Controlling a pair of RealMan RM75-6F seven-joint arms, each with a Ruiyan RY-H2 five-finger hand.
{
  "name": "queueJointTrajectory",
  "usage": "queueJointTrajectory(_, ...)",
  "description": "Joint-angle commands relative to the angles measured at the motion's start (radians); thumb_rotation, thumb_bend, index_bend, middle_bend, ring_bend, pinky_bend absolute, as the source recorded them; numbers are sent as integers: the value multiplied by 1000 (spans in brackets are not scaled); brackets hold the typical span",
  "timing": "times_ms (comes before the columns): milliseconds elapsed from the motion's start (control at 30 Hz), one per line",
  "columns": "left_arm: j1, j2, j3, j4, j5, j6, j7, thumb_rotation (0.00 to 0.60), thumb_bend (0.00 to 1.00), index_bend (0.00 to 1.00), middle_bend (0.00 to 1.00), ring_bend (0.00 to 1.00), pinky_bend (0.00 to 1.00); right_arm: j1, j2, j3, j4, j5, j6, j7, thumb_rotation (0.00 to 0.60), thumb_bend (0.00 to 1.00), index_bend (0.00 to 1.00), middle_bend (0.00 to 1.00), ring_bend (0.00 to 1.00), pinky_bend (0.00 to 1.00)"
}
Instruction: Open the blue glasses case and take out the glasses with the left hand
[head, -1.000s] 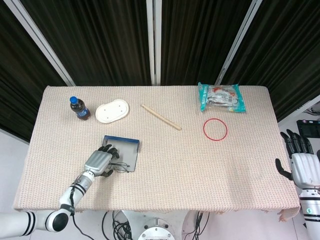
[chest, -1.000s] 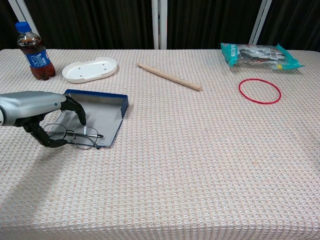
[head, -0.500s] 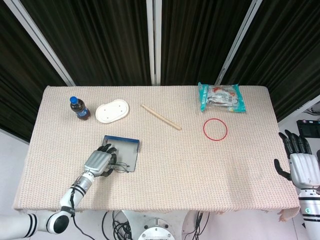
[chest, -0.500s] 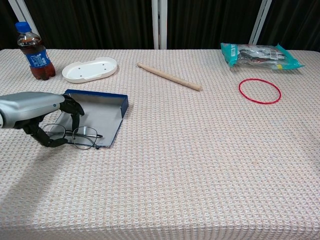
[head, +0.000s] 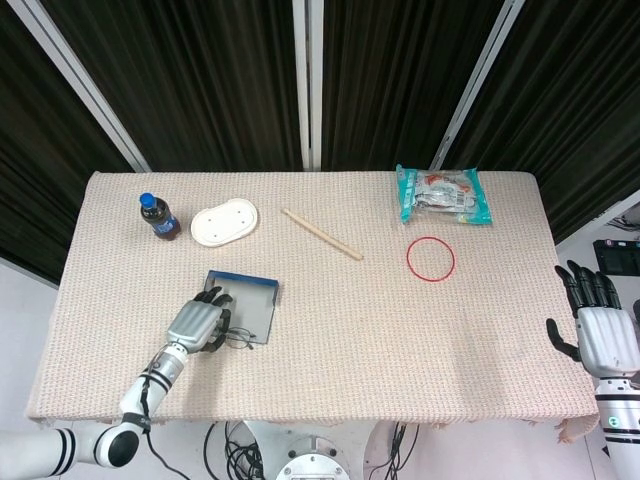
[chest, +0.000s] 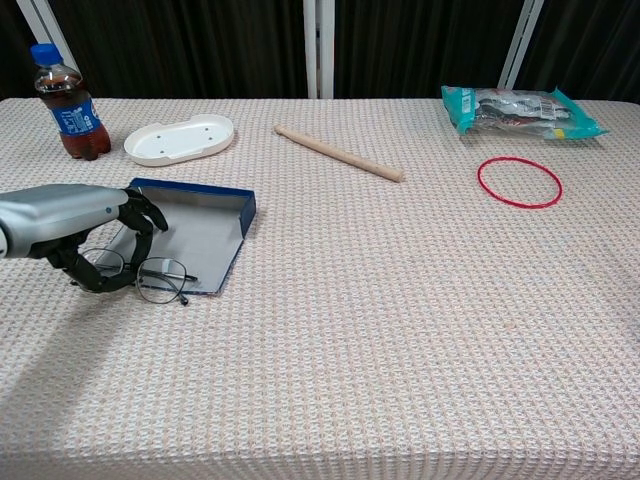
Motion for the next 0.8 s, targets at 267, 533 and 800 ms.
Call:
queueJointTrajectory(267,10,-3,-11,14,-4,-6,-19,600,406,644,185,13,148,1,0,0,-4,2,-2,-7,600,379,0,16,0,0)
queueJointTrajectory(533,20,11,-26,-13,4,8,-38,600,450,688,206,13,151,2,2,0,-9,1,-1,-11,600,378,0,16,0,0)
queueJointTrajectory(800,30,18,-31,-26,26,23,-49,600,463,721,234,25,156,3,1,-1,-9,0,-3,-11,600,378,0,16,0,0)
